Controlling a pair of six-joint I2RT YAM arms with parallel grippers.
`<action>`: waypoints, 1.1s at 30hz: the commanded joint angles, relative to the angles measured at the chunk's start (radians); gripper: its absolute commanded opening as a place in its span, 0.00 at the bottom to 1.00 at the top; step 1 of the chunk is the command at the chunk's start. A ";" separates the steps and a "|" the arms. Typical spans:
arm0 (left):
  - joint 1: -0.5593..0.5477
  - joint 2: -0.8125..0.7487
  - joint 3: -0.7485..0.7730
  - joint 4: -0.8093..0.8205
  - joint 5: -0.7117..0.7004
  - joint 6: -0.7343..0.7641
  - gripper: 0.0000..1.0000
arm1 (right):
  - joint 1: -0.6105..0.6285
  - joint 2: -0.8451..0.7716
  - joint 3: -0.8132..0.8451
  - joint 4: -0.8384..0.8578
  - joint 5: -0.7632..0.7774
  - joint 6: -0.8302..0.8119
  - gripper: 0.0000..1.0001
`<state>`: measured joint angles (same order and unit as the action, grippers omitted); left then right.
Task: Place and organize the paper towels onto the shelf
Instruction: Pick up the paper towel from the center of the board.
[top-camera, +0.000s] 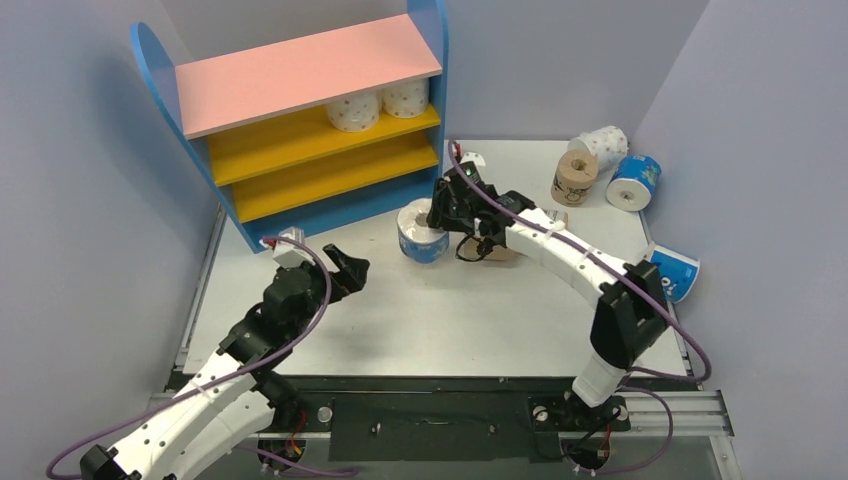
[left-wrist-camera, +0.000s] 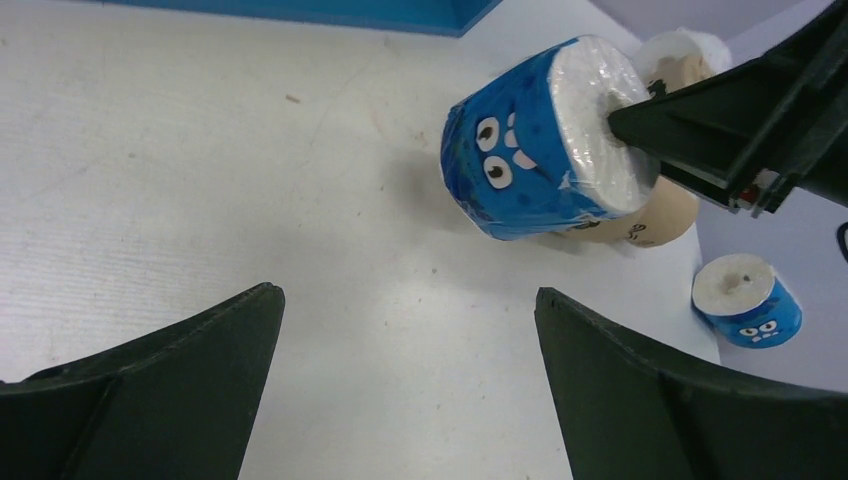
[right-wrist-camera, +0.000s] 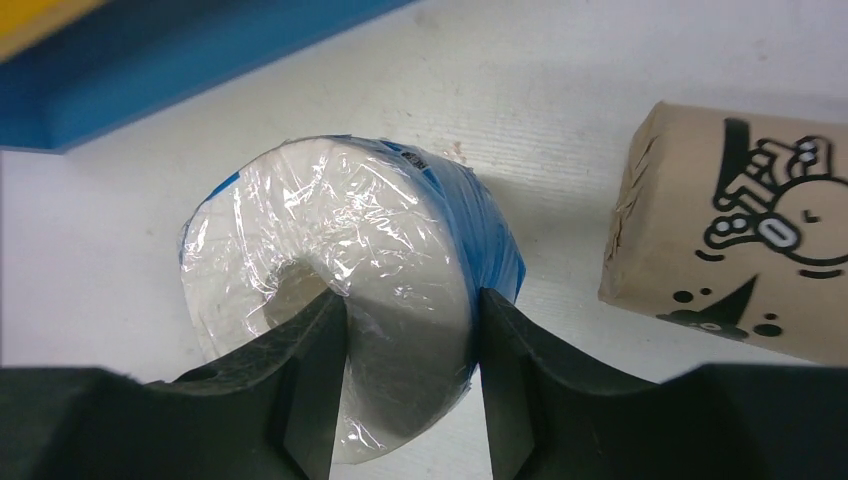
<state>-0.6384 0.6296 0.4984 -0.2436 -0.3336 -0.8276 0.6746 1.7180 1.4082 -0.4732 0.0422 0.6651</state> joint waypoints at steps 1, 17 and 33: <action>0.007 0.003 0.123 0.045 -0.058 0.081 0.96 | -0.012 -0.170 0.160 -0.001 0.051 -0.024 0.23; 0.007 0.292 0.525 0.370 -0.121 0.365 0.96 | -0.041 -0.047 0.833 -0.204 0.089 -0.044 0.24; 0.128 0.505 0.622 0.760 0.316 0.822 0.96 | -0.096 0.112 0.971 -0.075 0.058 0.104 0.24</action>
<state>-0.5709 1.1175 1.0729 0.3828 -0.1646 -0.1173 0.5846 1.8580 2.3310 -0.7044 0.1116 0.7063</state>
